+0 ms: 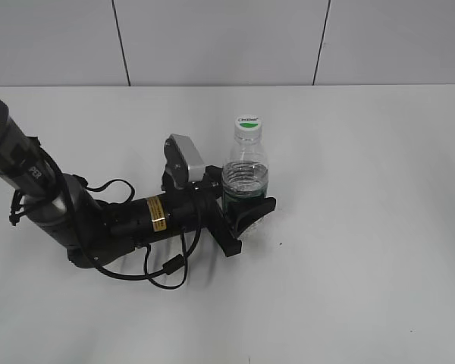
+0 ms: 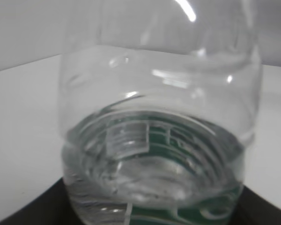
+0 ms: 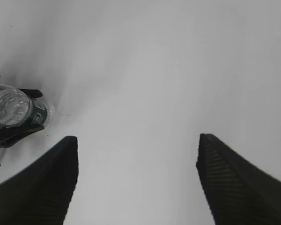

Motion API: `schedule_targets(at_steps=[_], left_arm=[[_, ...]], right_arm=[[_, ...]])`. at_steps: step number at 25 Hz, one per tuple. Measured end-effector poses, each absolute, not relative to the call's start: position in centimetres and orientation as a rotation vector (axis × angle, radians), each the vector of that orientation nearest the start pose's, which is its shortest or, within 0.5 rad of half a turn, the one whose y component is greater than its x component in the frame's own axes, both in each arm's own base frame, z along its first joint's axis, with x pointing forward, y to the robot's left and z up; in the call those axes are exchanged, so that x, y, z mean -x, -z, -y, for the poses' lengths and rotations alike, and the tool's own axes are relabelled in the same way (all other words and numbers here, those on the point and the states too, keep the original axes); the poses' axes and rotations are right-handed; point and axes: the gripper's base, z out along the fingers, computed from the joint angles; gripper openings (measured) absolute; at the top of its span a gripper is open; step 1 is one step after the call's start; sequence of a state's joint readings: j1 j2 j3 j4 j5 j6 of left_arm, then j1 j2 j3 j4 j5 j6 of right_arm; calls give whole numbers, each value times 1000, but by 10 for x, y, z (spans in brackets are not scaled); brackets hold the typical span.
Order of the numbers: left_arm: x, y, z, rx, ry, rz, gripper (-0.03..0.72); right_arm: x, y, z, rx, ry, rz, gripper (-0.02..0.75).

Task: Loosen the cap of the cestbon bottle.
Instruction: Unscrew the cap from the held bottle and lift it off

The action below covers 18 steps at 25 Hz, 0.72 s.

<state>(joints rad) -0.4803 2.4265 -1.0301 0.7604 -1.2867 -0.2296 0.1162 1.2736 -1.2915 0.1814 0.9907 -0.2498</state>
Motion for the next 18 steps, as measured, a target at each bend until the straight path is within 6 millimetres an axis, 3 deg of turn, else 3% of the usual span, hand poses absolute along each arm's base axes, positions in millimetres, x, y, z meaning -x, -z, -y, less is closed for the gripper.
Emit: schedule_targets(at_steps=[7, 13, 18], left_arm=[[-320, -34, 235, -957, 940, -1466, 401], [-320, -34, 235, -957, 940, -1466, 401], [-320, -34, 235, -957, 940, -1466, 401]], right_arm=[[-301, -390, -102, 611, -243, -2499, 598], [-335, -371, -160, 721, -245, -2557, 597], [-350, -347, -191, 743, -271, -2610, 597]])
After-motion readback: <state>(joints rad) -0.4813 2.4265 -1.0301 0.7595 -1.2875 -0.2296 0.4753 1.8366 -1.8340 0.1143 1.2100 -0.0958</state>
